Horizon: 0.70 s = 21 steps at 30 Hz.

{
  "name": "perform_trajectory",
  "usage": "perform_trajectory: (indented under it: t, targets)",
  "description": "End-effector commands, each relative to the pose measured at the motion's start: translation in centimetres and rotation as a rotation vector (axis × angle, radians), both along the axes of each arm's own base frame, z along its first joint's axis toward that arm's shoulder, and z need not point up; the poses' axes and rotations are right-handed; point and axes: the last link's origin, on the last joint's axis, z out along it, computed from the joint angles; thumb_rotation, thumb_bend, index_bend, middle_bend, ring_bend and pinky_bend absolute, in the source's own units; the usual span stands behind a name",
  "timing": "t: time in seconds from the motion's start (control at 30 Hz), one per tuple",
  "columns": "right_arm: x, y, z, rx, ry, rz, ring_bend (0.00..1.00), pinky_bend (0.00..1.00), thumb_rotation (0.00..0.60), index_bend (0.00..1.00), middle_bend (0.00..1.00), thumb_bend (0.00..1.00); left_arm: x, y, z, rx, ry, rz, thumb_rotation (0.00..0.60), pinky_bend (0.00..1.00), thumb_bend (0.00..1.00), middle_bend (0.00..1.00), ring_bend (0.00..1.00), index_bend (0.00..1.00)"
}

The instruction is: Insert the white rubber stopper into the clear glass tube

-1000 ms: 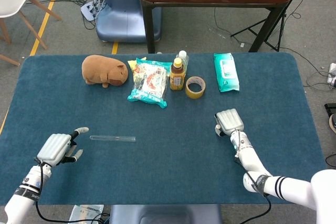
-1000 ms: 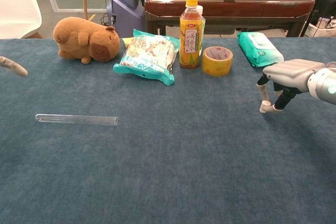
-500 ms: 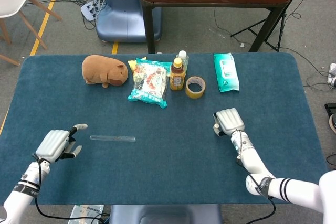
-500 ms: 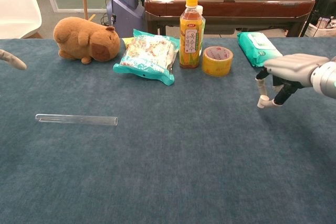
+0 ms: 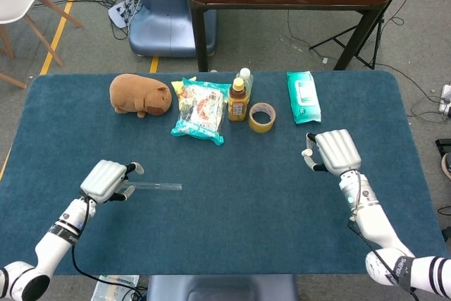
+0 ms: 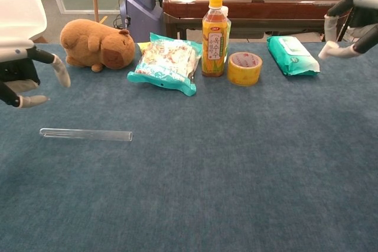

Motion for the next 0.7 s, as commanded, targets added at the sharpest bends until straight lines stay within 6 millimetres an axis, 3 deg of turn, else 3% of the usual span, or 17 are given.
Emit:
perform_trajectory:
  t: [0.03, 0.3, 0.7]
  targets:
    - [-0.1, 0.6, 1.7, -0.033, -0.018, 0.0, 1.0, 1.0, 0.583, 0.59, 1.0, 0.42, 1.4, 1.5, -2.1, 0.0, 0.044, -0.027, 0.6, 0.97, 0.34, 0.95, 1.0, 0.37]
    - [-0.9, 1.4, 2.5, -0.03, -0.021, -0.018, 1.0, 1.0, 0.583, 0.61, 1.0, 0.42, 2.7, 3.0, -5.3, 0.007, 0.143, -0.021, 0.6, 0.97, 0.34, 0.96, 1.0, 0.4]
    - [-2.3, 1.7, 1.8, -0.001, -0.022, -0.047, 1.0, 1.0, 0.582, 0.63, 1.0, 0.42, 2.7, 2.5, -8.3, 0.015, 0.204, 0.013, 0.6, 0.98, 0.31, 0.96, 1.0, 0.4]
